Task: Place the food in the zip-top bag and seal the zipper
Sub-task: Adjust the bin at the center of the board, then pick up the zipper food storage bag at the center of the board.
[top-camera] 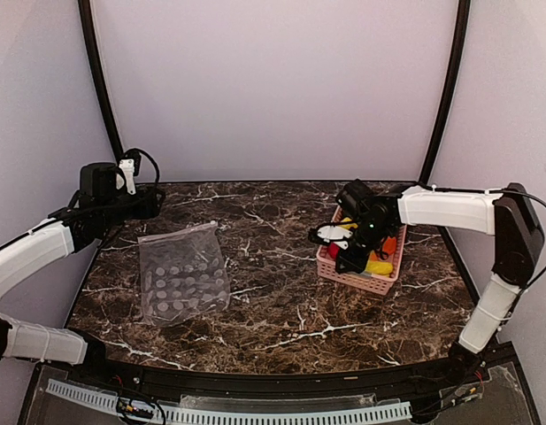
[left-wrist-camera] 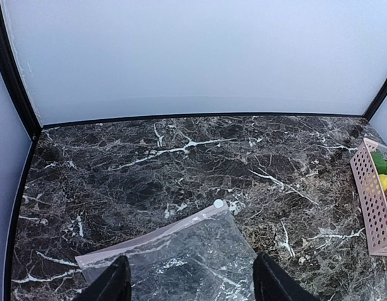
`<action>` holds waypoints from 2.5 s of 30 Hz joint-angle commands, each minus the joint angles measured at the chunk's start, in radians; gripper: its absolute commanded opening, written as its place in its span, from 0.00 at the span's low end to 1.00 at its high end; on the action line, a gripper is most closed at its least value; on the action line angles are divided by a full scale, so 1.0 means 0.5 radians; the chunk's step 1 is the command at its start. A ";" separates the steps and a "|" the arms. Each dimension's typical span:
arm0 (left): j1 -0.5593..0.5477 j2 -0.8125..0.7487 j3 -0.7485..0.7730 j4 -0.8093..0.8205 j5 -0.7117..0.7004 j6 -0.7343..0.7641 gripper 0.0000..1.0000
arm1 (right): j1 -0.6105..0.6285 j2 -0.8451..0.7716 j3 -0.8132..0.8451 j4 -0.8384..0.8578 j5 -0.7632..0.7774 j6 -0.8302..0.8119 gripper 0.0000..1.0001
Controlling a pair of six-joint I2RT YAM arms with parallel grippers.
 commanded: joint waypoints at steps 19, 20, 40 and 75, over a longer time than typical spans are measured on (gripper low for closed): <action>-0.012 0.121 0.052 -0.038 0.067 -0.004 0.66 | -0.003 -0.853 -0.984 -0.217 0.094 -1.026 0.00; -0.012 0.133 0.052 -0.038 0.067 0.002 0.66 | -0.006 -0.852 -0.988 -0.212 0.107 -1.055 0.00; 0.011 0.188 0.130 -1.011 -0.575 -0.507 0.77 | -0.223 -0.872 -0.137 -0.658 -0.734 -0.830 0.51; 0.332 0.155 -0.178 -0.252 0.526 -0.360 0.01 | -0.285 -0.403 0.512 -0.330 -1.322 -0.066 0.51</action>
